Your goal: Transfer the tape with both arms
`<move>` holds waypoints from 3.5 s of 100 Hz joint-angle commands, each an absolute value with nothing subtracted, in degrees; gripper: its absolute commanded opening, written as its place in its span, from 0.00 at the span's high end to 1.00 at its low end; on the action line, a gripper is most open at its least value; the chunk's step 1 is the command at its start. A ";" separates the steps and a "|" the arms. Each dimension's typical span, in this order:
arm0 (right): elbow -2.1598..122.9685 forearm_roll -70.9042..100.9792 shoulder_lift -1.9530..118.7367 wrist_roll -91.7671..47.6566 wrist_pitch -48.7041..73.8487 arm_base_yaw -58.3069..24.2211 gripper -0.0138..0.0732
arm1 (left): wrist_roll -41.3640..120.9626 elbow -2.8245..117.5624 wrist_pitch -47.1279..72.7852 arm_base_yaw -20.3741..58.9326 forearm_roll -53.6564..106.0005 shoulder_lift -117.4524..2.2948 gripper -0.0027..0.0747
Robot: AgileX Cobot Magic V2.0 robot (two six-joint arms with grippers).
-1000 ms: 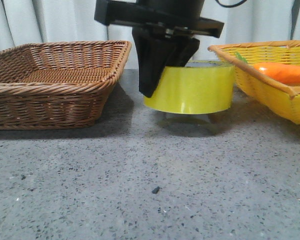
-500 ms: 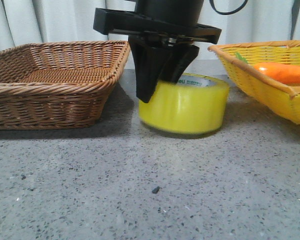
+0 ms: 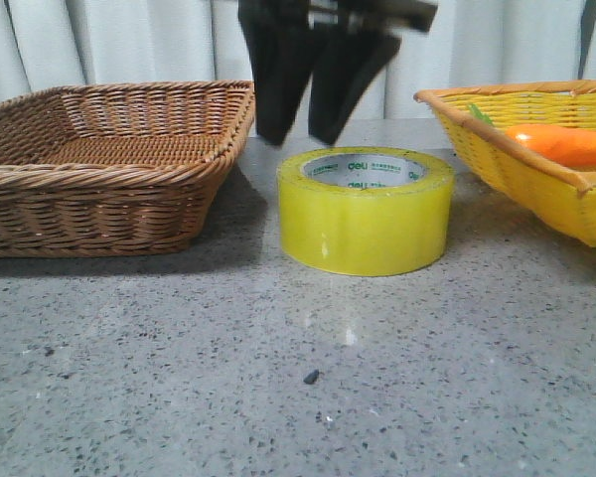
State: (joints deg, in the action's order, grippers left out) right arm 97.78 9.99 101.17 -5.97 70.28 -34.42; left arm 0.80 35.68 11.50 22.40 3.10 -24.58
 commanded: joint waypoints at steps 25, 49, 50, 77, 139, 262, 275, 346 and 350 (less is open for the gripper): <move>100.74 0.00 87.23 -4.00 69.85 -31.82 0.93 | 1.46 47.32 9.69 40.00 1.66 -45.48 0.56; 100.74 -0.83 77.22 -3.86 66.79 -25.35 0.93 | 1.46 54.82 10.69 48.85 0.86 -61.11 0.55; 100.74 -0.80 76.93 -3.86 66.78 -25.02 0.93 | 1.46 55.04 10.82 49.02 0.86 -62.03 0.54; 100.00 -1.08 67.73 -3.86 66.50 -22.93 0.93 | 1.46 63.79 14.15 53.58 0.86 -78.37 0.31; 100.00 -1.08 65.35 -3.86 69.95 -22.93 0.93 | 2.79 78.89 29.73 56.17 0.58 -99.75 0.37; 100.00 -1.08 65.35 -3.86 72.16 -22.93 0.93 | 2.92 97.72 49.11 53.11 -7.39 -89.67 0.99; 100.00 -1.08 65.35 -3.86 72.27 -22.93 0.93 | 2.92 97.62 53.65 49.45 -8.38 -86.53 0.99; 93.48 -1.08 65.35 -3.86 71.46 -22.93 0.93 | 2.92 75.13 42.76 34.85 -0.43 -85.16 0.99; 93.48 -1.08 65.35 -3.86 71.35 -22.93 0.93 | 2.92 74.06 41.14 34.61 0.51 -85.28 0.99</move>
State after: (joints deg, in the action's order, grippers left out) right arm 92.48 -0.58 66.46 -3.63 73.16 -23.26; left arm 2.91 74.10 48.44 35.14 -1.43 -87.81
